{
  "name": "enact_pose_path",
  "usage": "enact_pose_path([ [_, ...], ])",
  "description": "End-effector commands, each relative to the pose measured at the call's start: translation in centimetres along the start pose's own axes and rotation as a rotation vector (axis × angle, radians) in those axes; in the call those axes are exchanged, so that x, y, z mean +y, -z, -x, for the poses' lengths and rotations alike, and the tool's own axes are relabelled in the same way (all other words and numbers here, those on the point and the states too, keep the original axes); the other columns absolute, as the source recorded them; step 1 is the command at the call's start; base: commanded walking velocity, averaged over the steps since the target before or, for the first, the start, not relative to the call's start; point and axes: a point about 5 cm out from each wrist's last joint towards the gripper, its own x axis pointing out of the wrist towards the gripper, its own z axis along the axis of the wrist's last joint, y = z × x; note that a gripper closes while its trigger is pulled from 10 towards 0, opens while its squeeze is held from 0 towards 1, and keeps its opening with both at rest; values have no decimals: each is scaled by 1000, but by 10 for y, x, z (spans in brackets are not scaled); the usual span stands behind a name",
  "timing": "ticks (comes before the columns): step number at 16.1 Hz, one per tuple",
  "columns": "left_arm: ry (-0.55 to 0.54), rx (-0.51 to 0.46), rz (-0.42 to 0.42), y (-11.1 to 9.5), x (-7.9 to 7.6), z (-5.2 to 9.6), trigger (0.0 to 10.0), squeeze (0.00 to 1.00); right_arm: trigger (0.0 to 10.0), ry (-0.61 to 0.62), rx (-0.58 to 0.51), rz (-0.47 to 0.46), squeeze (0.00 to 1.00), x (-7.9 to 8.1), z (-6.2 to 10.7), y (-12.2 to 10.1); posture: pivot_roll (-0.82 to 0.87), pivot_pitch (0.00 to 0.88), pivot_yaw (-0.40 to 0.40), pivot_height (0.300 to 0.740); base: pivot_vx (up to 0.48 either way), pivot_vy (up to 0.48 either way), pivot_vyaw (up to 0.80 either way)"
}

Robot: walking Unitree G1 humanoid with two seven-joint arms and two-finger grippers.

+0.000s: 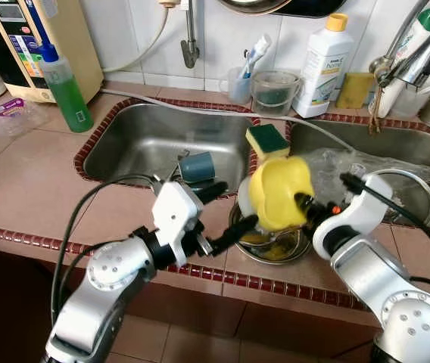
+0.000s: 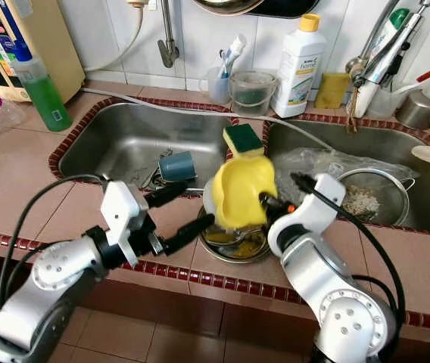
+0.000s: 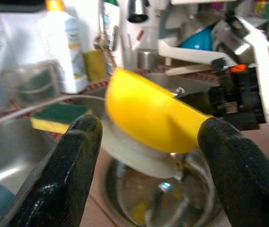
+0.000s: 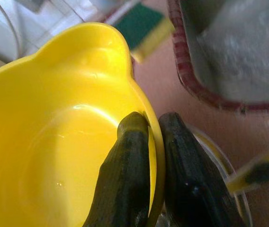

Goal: Kitchen organization

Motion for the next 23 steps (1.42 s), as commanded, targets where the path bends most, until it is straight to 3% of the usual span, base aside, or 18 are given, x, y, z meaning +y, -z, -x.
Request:
enact_pose_path([
  [1, -35, -6, 10, -3, 10, 3, 10000, 0, 10000, -37, -83, 48, 0, 6, 0, -12, -188, 140, 28, 740, 0, 0, 0],
  [3, -137, -18, 2, -7, 31, 7, 10000, 0, 10000, -151, -231, 121, 0, 8, 2, -26, -189, 136, 30, 740, 0, 0, 0],
  [4, -158, -20, 6, -7, 34, 8, 10000, 0, 10000, -175, -254, 143, 0, 9, 4, -27, -189, 136, 30, 740, 0, 0, 0],
  [7, -358, -24, 11, -6, 60, 14, 10000, 0, 10000, -230, -361, 284, 0, 6, 6, -27, -187, 128, 27, 740, 0, 0, 0],
  [9, -431, -33, 43, -1, 66, 16, 10000, 0, 10000, -245, -482, 391, 0, 4, 6, -29, -179, 122, 25, 740, 0, 0, 0],
  [10, -443, -35, 43, 0, 67, 16, 10000, 0, 10000, -244, -499, 403, 0, 3, 5, -29, -179, 122, 25, 740, 0, 0, 0],
  [11, -488, -37, 41, 5, 67, 15, 10000, 0, 10000, -247, -573, 497, 0, -3, 3, -25, -167, 115, 24, 740, 0, 0, 0],
  [14, -537, -21, 44, 15, 67, 13, 10000, 0, 10000, -192, -594, 645, 0, -13, -7, -17, -158, 103, 26, 740, 0, 0, 0],
  [17, -599, 16, 56, 28, 75, 16, 10000, 0, 10000, -167, -592, 659, 0, -23, -18, -7, -151, 89, 31, 740, 0, 0, 0],
  [23, -606, 22, 94, 32, 82, 16, 10000, 0, 10000, -186, -637, 682, 0, -17, -26, -1, -146, 91, 44, 740, 0, 101, 0],
])
